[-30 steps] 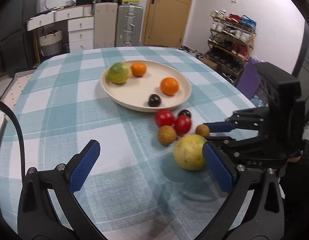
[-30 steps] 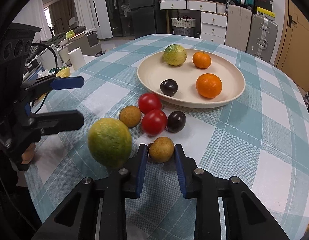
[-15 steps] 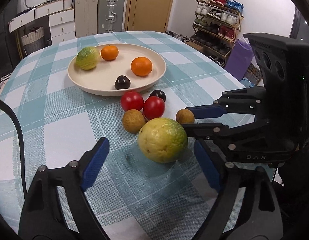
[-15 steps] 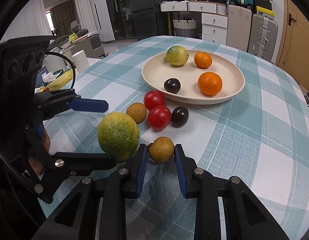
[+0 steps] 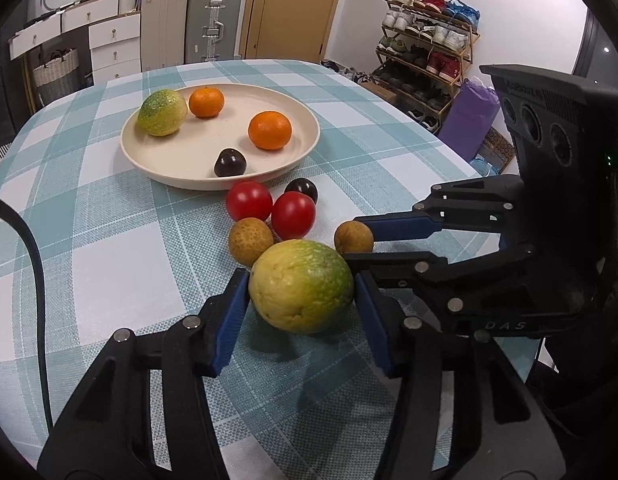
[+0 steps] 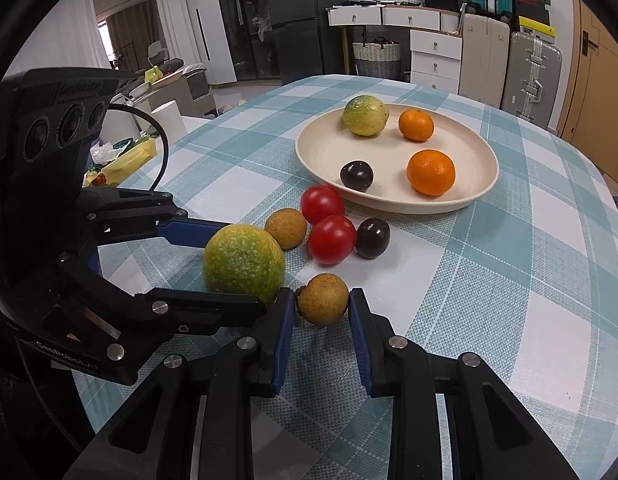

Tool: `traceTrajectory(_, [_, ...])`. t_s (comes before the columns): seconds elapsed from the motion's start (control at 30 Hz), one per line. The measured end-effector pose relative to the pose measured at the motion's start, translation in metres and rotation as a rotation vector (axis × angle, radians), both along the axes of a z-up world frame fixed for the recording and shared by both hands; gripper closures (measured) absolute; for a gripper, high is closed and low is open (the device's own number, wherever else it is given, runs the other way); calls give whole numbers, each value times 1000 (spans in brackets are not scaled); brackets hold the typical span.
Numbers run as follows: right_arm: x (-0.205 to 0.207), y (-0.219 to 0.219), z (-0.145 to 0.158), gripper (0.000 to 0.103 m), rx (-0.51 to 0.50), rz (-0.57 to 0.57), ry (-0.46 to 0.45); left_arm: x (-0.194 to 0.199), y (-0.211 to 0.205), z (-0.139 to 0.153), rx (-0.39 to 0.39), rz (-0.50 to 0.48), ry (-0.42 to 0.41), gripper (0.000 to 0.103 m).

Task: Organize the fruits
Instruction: 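Grasp the yellow guava with the left gripper while the right gripper grasps a brown kiwi, then carry the guava and kiwi onto the cream plate and open both grippers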

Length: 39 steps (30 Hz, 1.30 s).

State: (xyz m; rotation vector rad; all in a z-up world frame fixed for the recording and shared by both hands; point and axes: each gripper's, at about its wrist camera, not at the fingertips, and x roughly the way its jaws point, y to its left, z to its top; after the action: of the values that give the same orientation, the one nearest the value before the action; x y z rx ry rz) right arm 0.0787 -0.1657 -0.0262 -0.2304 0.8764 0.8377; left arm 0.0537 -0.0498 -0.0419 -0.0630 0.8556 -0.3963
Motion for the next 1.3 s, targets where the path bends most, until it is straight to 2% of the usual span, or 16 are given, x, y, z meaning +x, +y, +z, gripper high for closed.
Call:
traceTrajectory(0.4, [7, -12, 11, 75, 53, -52, -22, -3, 25, 23, -58, 87, -89, 54])
traceTrajectory(0.43, [8, -13, 13, 75, 58, -61, -27, -2, 28, 26, -59, 100, -97, 57])
traceTrajectory(0.47, [10, -15, 15, 75, 67, -71, -29, -2, 31, 29, -58, 114, -111, 67])
traceTrajectory(0.5, [11, -16, 16, 75, 70, -76, -31, -1, 34, 32, -63, 120, -120, 69])
traceTrajectory(0.57, [14, -18, 19, 75, 77, -92, -39, 2, 39, 36, -60, 132, -130, 70])
traceTrajectory(0.7, [18, -19, 22, 75, 78, -102, -40, 7, 44, 29, -10, 157, -96, 70])
traceTrajectory(0.9, [16, -19, 19, 75, 72, -97, -29, 3, 50, 7, -17, 146, -35, 68])
traceTrajectory(1.2, [16, -22, 16, 75, 71, -99, -28, 1, 59, 6, -22, 170, -38, 59])
traceTrajectory(1.3, [16, -22, 18, 75, 71, -99, -33, -8, 61, 9, -19, 168, -52, 43])
